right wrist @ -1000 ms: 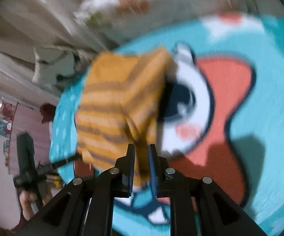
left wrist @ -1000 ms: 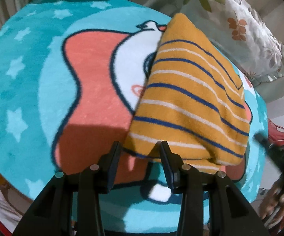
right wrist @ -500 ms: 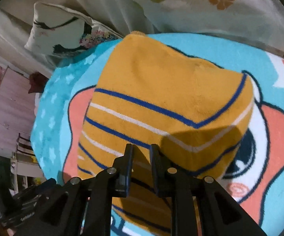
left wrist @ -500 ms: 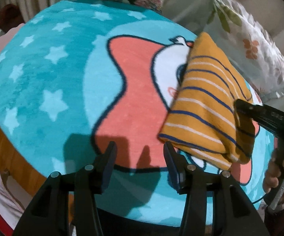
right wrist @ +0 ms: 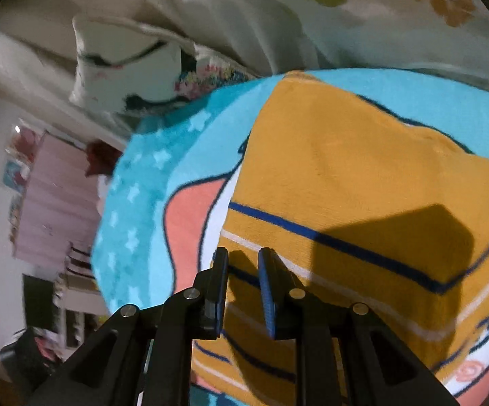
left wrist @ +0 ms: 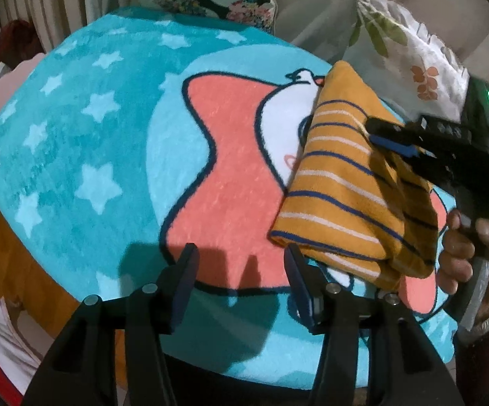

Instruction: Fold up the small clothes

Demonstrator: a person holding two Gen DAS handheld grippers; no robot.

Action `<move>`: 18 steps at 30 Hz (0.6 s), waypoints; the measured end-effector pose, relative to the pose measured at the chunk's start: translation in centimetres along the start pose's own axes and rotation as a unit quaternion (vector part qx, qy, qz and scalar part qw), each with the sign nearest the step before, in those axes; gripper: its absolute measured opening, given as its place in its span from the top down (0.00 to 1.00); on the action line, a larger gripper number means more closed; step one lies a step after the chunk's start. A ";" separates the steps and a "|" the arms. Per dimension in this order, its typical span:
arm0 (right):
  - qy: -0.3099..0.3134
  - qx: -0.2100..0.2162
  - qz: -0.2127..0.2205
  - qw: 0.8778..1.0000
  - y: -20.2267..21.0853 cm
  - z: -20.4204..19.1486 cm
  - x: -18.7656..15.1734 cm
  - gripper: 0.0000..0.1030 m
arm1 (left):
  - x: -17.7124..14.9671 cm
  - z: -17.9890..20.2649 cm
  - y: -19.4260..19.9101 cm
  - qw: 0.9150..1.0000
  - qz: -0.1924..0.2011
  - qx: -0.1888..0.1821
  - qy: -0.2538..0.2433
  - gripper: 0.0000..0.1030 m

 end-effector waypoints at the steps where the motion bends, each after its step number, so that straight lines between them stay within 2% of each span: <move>1: -0.006 -0.002 0.005 1.000 0.5 0.4 -0.1 0.76 | 0.2 0.2 0.1 1.000 0.002 -0.002 -0.002 0.50; 9: -0.095 -0.022 0.036 0.995 5.6 6.4 -4.5 0.76 | 1.4 4.7 -0.7 0.998 0.007 -0.026 -0.064 0.49; 13: -0.092 -0.041 0.055 0.993 8.2 6.9 -6.0 0.76 | 2.1 8.0 -1.3 0.993 0.010 -0.035 -0.110 0.49; 18: -0.093 -0.091 0.080 0.988 10.9 7.4 -7.4 0.62 | 3.2 10.8 -3.4 0.985 0.006 -0.036 -0.170 0.49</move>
Point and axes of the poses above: each gripper's, at about its wrist camera, not at the fingertips, and y roughly against the way its jaws point, z to its right, x to its top, the point moved 10 cm from there along -y, roughly the way its jaws point, and after that the axes turned 5 degrees about y, right-handed, at the moved point
